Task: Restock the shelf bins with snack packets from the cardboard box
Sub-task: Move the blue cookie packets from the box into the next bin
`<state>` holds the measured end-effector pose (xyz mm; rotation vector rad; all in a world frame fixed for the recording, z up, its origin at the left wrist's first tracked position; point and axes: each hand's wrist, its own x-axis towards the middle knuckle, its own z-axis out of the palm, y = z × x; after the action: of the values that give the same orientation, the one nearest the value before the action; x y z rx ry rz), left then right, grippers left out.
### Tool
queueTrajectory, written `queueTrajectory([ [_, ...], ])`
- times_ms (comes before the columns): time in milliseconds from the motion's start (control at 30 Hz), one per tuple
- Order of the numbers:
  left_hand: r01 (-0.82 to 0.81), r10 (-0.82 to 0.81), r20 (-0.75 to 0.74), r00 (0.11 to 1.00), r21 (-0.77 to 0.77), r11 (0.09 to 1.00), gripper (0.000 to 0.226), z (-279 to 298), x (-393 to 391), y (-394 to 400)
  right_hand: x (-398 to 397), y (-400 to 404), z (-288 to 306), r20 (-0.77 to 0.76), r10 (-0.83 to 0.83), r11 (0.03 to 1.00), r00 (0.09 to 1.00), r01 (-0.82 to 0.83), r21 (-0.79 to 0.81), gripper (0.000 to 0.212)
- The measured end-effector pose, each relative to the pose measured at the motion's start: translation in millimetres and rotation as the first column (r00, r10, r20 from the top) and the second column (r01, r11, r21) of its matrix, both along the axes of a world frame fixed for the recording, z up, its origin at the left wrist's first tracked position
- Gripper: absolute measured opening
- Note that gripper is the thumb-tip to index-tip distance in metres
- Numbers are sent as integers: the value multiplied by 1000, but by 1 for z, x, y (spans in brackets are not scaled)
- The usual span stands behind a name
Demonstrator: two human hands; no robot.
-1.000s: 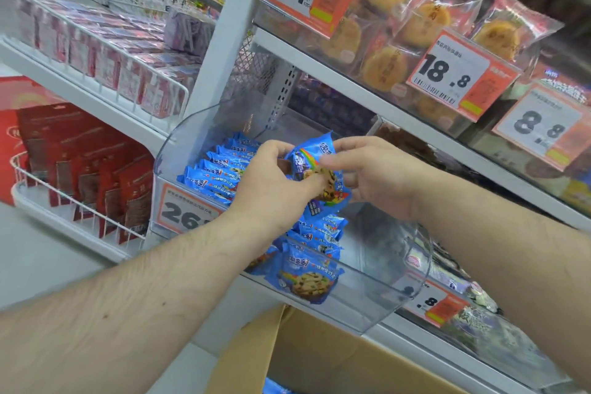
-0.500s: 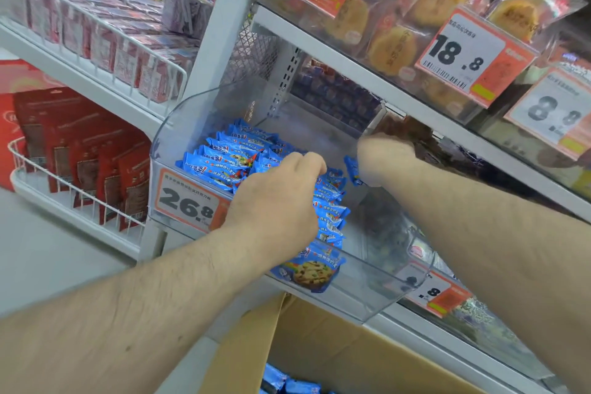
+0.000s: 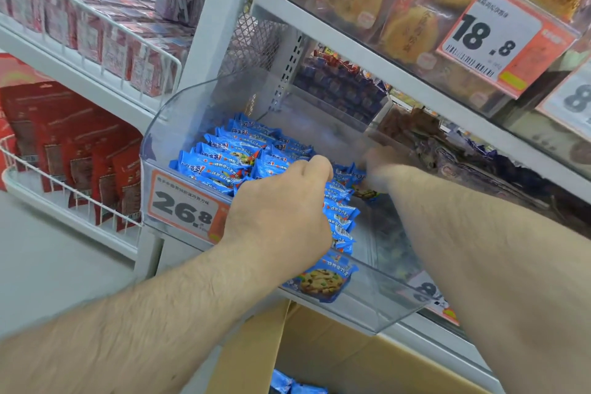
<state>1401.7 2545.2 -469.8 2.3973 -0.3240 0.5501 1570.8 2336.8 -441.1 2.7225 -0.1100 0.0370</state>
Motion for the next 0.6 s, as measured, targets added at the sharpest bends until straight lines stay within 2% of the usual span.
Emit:
queueTrajectory([
  [100,2,-2,2,1000,5,1000,35,0,0,1,0,-2,-7,73,-8,1000,997,6,26,23],
  [233,-6,6,7,1000,26,1000,36,1,-2,1,1,0,-18,108,-67,997,992,61,56,24],
  [367,-5,5,5,1000,31,1000,34,0,0,0,-3,4,-15,49,-129,987,990,123,105,19],
  [533,33,-33,-10,999,-3,999,36,0,-2,-1,-14,10,3,-23,-127,989,992,128,79,20],
  [600,75,-76,-9,997,-29,997,36,3,-5,-1,-28,17,15,-46,-93,986,995,99,135,18],
])
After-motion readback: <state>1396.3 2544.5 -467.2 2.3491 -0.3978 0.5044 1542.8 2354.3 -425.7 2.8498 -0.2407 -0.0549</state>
